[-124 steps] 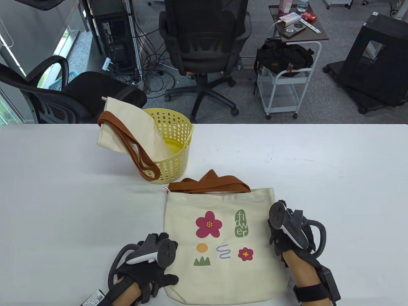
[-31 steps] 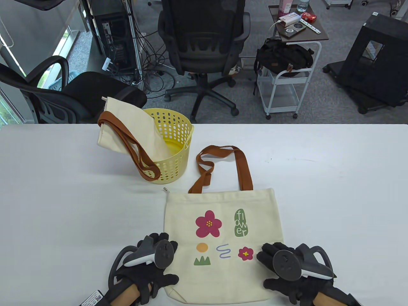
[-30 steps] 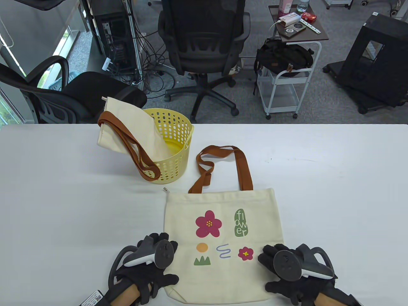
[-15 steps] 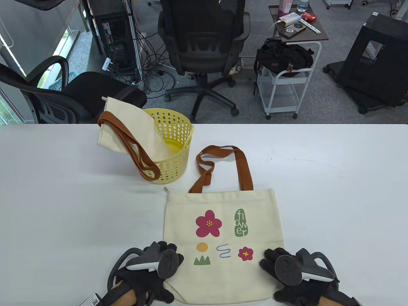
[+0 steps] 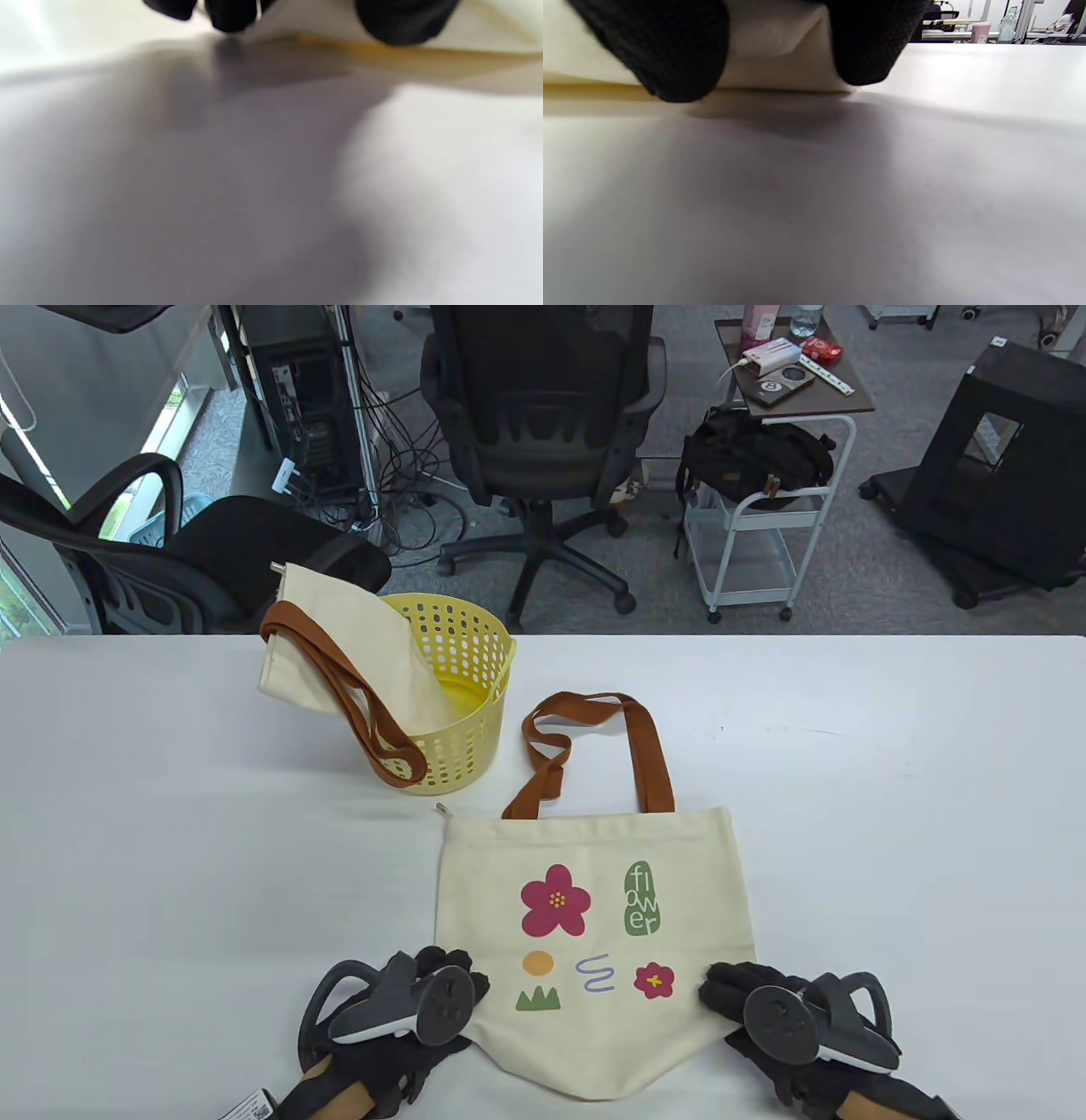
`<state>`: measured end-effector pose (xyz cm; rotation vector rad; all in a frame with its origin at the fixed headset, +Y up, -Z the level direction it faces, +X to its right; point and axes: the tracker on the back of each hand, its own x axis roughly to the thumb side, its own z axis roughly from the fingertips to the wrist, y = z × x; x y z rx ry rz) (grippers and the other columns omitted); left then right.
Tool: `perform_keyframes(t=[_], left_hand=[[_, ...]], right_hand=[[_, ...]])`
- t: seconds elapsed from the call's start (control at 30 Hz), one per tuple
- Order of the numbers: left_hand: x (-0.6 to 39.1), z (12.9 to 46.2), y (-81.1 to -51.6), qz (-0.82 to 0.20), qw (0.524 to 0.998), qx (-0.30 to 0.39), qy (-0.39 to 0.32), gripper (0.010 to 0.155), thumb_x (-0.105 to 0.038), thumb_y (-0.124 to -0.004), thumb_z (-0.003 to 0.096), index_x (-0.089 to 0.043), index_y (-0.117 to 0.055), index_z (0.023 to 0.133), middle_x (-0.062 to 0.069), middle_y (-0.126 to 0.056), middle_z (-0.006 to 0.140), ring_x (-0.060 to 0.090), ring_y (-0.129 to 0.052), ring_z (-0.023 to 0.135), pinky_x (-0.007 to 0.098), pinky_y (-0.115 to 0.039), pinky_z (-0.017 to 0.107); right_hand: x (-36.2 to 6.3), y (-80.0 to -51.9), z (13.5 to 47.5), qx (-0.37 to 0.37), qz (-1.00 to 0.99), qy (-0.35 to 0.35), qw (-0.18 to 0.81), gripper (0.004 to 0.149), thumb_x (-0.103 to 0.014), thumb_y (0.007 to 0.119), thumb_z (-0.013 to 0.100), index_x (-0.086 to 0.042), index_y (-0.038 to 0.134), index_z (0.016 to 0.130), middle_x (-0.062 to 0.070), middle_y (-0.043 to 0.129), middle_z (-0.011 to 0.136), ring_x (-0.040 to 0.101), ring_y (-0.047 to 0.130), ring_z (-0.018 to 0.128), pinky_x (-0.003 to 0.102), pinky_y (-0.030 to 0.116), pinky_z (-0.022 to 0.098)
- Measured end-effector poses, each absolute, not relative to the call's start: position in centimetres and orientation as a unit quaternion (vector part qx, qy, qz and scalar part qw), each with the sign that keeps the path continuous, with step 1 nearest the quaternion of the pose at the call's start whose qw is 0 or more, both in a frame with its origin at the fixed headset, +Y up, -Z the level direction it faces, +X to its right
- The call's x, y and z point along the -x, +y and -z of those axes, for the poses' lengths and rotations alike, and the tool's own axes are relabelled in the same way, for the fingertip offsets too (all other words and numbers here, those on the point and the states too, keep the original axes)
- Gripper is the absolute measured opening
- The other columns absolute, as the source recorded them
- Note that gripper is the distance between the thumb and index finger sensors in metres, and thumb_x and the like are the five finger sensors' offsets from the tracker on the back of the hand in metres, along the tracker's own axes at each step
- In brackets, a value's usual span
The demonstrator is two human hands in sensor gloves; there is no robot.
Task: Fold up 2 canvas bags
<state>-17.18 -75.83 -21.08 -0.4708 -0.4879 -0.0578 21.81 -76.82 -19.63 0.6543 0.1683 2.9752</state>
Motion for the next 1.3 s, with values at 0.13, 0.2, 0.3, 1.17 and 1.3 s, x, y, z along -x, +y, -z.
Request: perform_keyframes(t=[0.13, 0.2, 0.3, 1.17, 1.3], left_hand=[[18.3, 22.0, -74.7, -0.053, 0.945, 0.233, -0.224, 0.059, -0.047, -0.076, 0.0410, -0.032, -0.065, 0.097, 0.001, -0.061, 0.109, 0.034, -0.065, 0.105, 0.057, -0.053, 0.078], [18.8, 22.4, -74.1, -0.086, 0.946, 0.228, -0.213, 0.058, -0.046, -0.077, 0.0411, -0.030, -0.068, 0.096, 0.002, -0.064, 0.108, 0.036, -0.069, 0.103, 0.058, -0.054, 0.077], [19.4, 23.1, -73.1, -0.140, 0.943, 0.230, -0.194, 0.057, -0.046, -0.078, 0.0414, -0.028, -0.071, 0.095, 0.004, -0.065, 0.107, 0.036, -0.070, 0.101, 0.058, -0.054, 0.077], [19.6, 29.0, -73.4, -0.208, 0.960, 0.174, -0.069, 0.065, -0.049, -0.082, 0.0398, -0.020, -0.067, 0.097, 0.010, -0.083, 0.092, 0.027, -0.100, 0.064, 0.051, -0.077, 0.062], [18.8, 28.0, -73.1, -0.114, 0.982, 0.120, -0.095, 0.077, -0.053, -0.078, 0.0398, -0.028, -0.045, 0.104, 0.004, -0.054, 0.111, 0.035, -0.068, 0.102, 0.056, -0.060, 0.075]], right_hand=[[-22.3, -76.0, 20.0, -0.216, -0.973, 0.036, 0.076, 0.050, -0.035, 0.090, 0.040, -0.032, 0.078, 0.088, -0.001, 0.083, 0.097, 0.022, 0.089, 0.086, 0.045, 0.078, 0.066], [-22.7, -75.3, 20.4, -0.214, -0.970, 0.033, 0.109, 0.050, -0.035, 0.090, 0.040, -0.031, 0.078, 0.088, 0.000, 0.084, 0.096, 0.023, 0.089, 0.086, 0.046, 0.078, 0.065], [-23.1, -74.2, 21.4, -0.212, -0.962, 0.042, 0.164, 0.048, -0.034, 0.090, 0.041, -0.031, 0.079, 0.088, 0.002, 0.087, 0.093, 0.024, 0.092, 0.082, 0.048, 0.079, 0.063], [-23.3, -74.0, 30.1, -0.106, -0.953, 0.072, 0.274, 0.066, -0.045, 0.088, 0.041, -0.023, 0.066, 0.099, 0.007, 0.086, 0.092, 0.025, 0.099, 0.068, 0.045, 0.083, 0.053], [-22.4, -74.6, 29.2, -0.047, -0.979, 0.021, 0.195, 0.071, -0.051, 0.084, 0.041, -0.023, 0.061, 0.102, 0.008, 0.078, 0.100, 0.030, 0.092, 0.080, 0.049, 0.078, 0.060]])
